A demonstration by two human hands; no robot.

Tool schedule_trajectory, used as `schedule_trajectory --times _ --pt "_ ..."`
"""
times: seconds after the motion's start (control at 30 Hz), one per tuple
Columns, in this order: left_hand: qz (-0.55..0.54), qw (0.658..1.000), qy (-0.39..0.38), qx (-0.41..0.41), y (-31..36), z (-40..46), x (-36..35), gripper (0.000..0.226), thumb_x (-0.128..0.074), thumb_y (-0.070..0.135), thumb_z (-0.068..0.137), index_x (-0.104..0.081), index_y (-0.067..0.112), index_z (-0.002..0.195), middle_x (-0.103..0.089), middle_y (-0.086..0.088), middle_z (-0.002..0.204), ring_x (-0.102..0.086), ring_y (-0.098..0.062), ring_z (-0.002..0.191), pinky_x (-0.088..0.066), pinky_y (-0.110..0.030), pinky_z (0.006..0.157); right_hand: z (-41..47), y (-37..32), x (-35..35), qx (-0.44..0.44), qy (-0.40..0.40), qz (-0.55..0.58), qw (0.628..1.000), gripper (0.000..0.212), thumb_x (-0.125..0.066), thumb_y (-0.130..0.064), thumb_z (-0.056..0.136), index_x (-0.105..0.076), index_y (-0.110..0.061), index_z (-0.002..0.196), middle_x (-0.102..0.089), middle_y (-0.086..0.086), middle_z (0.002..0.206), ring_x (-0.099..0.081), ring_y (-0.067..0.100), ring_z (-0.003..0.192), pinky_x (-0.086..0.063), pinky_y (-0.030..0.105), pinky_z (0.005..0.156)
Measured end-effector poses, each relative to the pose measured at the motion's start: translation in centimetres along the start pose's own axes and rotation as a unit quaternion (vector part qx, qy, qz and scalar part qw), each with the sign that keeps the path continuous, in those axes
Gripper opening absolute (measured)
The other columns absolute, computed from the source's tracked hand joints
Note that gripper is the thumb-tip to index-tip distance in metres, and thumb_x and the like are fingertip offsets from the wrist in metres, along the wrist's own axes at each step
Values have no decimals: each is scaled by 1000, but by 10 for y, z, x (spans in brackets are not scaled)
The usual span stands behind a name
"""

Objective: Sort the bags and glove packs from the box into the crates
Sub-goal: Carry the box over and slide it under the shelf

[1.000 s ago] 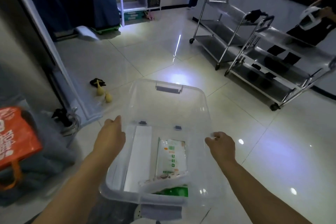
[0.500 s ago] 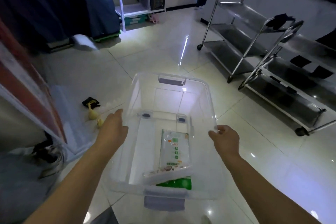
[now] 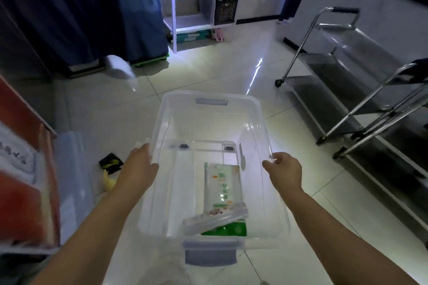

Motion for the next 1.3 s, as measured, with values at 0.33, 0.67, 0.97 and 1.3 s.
schedule_trajectory --times 0.33,0.67,0.97,1.3 --pt "8 1000 -10 -2 80 293 37 26 -57 12 85 -50 0 106 -52 -21 109 -54 -33 89 -38 -29 69 240 -130 -80 -18 41 -19 999 36 -70 -17 77 -62 -7 111 -65 6 90 -62 20 74 -56 36 70" --pt "32 999 -17 -21 162 537 19 25 -52 8 85 -50 1 109 -50 -19 111 -56 -35 88 -42 -32 68 476 -194 -141 -33 32 -6 999 18 -71 -16 72 -57 -27 72 -60 -5 68 -61 20 61 -58 46 62" --pt "26 999 19 31 240 760 29 33 -53 9 83 -50 2 115 -52 -20 112 -57 -35 93 -44 -33 73 738 -284 -209 8 -45 14 999 12 -70 -13 73 -59 -18 71 -58 3 60 -55 19 54 -46 30 51" --pt "-13 997 34 69 276 993 41 23 -55 11 81 -53 5 103 -55 -17 105 -56 -33 87 -43 -33 68 966 -388 -301 34 -64 -31 997 29 -74 -17 74 -65 -8 101 -55 -5 68 -52 6 60 -35 19 51"
Point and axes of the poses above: each hand's wrist, its own z-axis towards the middle knuckle, its own x-axis out of the back of the hand, y = z × x, the point moved 3 cm from there along z, towards the middle knuckle
